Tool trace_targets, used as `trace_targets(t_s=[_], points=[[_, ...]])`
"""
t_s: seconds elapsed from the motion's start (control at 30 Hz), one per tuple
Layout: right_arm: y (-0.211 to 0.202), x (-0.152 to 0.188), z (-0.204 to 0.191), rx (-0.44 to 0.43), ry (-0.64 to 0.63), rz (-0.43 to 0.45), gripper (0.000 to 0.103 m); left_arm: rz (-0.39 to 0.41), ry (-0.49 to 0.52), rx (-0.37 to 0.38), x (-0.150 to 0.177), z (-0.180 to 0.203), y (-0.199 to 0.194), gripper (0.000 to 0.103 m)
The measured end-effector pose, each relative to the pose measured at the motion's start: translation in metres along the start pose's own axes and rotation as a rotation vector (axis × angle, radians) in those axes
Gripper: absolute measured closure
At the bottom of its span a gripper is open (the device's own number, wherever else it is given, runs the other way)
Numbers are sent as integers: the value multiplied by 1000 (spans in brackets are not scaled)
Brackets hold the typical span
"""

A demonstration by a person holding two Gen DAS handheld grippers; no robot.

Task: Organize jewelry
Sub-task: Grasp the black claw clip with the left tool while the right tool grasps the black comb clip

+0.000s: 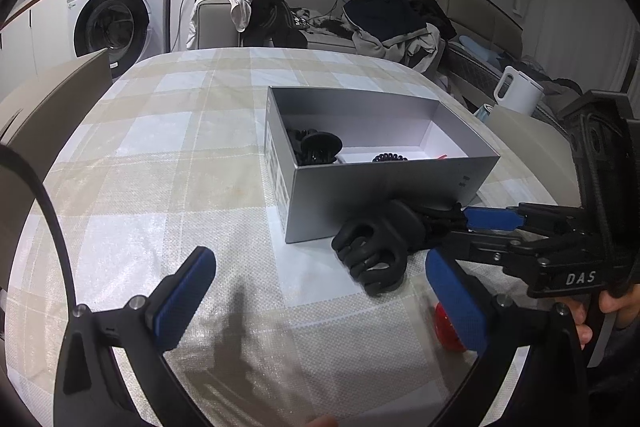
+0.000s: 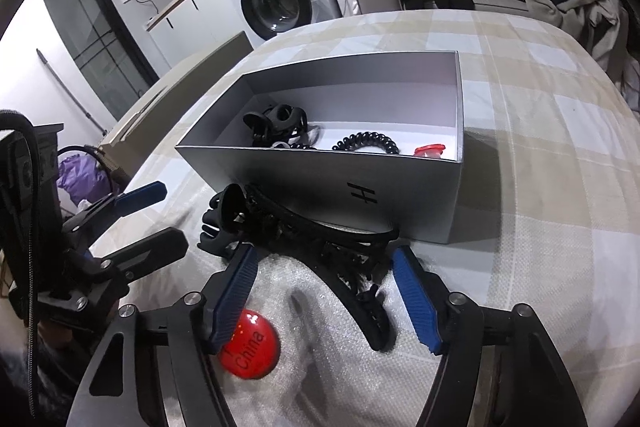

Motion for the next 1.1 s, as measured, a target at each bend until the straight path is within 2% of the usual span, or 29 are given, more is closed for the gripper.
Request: trace_targets(t_s=[0.17,0.23,0.4,0.73,0.9,1.0,1.1], points=[[2,-1,-2,45,-5,-1,43,1,2,-1,0,0,0,1],[2,-1,-2,59,-13,-2,56,0,1,2,0,0,0,1],[0,3,-2,45,-21,0,65,-1,0,1,0,-1,0,1],[-18,6,6,-26,18,63,65,-9,-5,-11,-1,-1,2,1],[-26,11,12,-93,62,76,65,-55,-4,-42,0,-1,8,1],[-30,13,17,-105,78,85,65,-78,14,-67,1,3,13,1],[-34,14,22,-99,94,91,65,-105,-8,-29,1,5,16,2]])
Point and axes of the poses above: each gripper's, at about its wrist camera, not at the fingertips, and y roughly the way its jaws point, z to its right, x to its underside, the point moved 4 cm from there along y, roughly the way its jaws point, and after that the axes turned 5 degrees about x, right-handed, at the moved point
